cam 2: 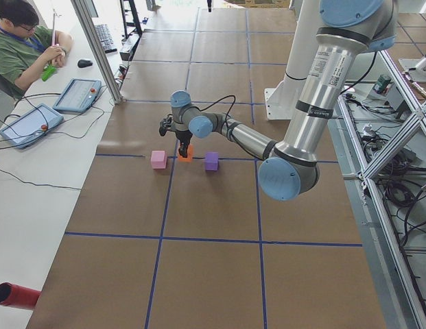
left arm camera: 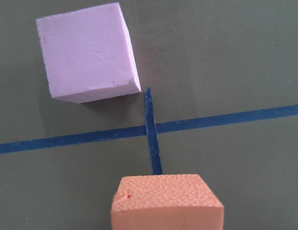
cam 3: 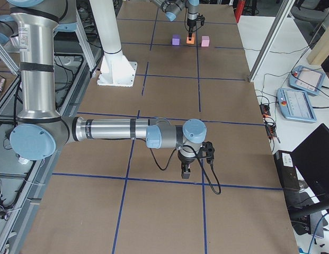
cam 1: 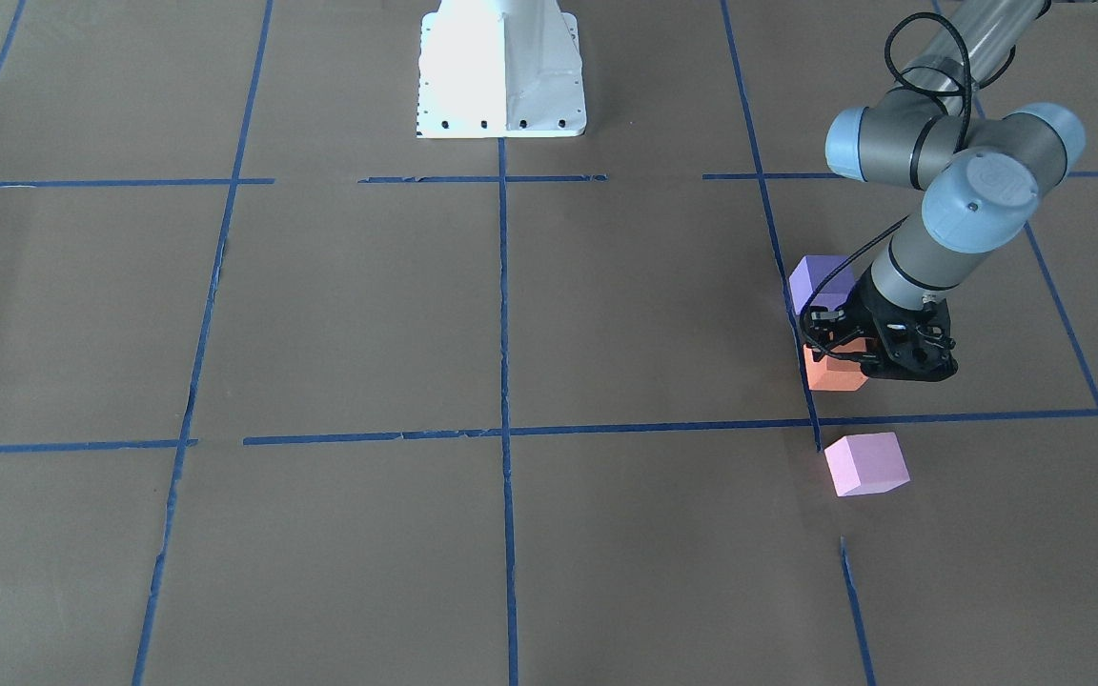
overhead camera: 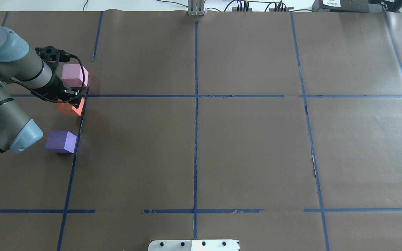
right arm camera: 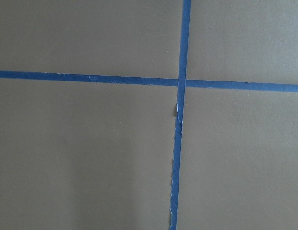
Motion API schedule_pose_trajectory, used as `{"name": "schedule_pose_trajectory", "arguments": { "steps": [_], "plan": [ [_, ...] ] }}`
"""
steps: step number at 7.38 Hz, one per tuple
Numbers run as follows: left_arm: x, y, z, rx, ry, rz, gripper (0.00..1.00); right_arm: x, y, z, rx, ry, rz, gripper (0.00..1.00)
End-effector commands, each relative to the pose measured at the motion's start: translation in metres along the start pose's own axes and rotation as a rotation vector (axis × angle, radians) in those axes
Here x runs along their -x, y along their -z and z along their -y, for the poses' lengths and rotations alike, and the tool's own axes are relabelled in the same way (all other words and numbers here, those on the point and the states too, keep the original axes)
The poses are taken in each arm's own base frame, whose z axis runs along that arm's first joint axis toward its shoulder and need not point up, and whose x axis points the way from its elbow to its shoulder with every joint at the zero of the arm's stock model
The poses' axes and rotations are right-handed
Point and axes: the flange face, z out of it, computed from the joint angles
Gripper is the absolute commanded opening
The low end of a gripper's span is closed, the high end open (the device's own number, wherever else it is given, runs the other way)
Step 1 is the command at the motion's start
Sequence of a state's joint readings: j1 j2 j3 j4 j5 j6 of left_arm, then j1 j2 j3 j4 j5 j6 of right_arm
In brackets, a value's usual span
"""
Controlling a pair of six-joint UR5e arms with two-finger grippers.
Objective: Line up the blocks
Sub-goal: 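Lower the orange cube between the pink and purple cubes, open left gripper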
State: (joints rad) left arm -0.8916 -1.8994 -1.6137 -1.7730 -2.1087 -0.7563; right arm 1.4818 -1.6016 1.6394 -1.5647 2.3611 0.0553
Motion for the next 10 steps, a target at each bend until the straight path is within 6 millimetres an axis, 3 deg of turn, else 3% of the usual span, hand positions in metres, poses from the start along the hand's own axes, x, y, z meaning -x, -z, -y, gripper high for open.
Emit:
{"name": "schedule_pose_trajectory", "arguments": {
  "steps": [1,2,4,5,6,8,10],
  "plan": [
    [0.011,-0.005,0.004,0.006,0.019,0.012,0.00,-0.001,-0.001,-0.001,0.002,-0.002,0.000,1.00],
    [0.012,-0.007,0.004,0.010,0.021,0.016,0.02,-0.001,-0.001,-0.001,0.002,-0.002,0.001,1.00],
    [0.016,-0.014,0.005,0.020,0.022,0.023,0.25,0.000,0.000,0.000,0.001,-0.001,0.000,1.00],
    [0.017,-0.017,0.005,0.018,0.021,0.021,0.45,-0.001,-0.001,-0.001,0.002,-0.002,0.000,1.00],
    [0.016,-0.016,0.005,0.022,0.016,0.013,0.88,-0.001,-0.001,-0.001,0.002,-0.002,0.001,1.00],
    [0.014,-0.016,0.005,0.030,0.015,0.002,0.99,0.000,-0.001,-0.001,0.003,-0.001,0.000,1.00],
    [0.010,-0.013,0.006,0.025,0.011,-0.004,0.99,0.001,0.000,0.000,0.001,0.002,0.000,1.00]
  ]
}}
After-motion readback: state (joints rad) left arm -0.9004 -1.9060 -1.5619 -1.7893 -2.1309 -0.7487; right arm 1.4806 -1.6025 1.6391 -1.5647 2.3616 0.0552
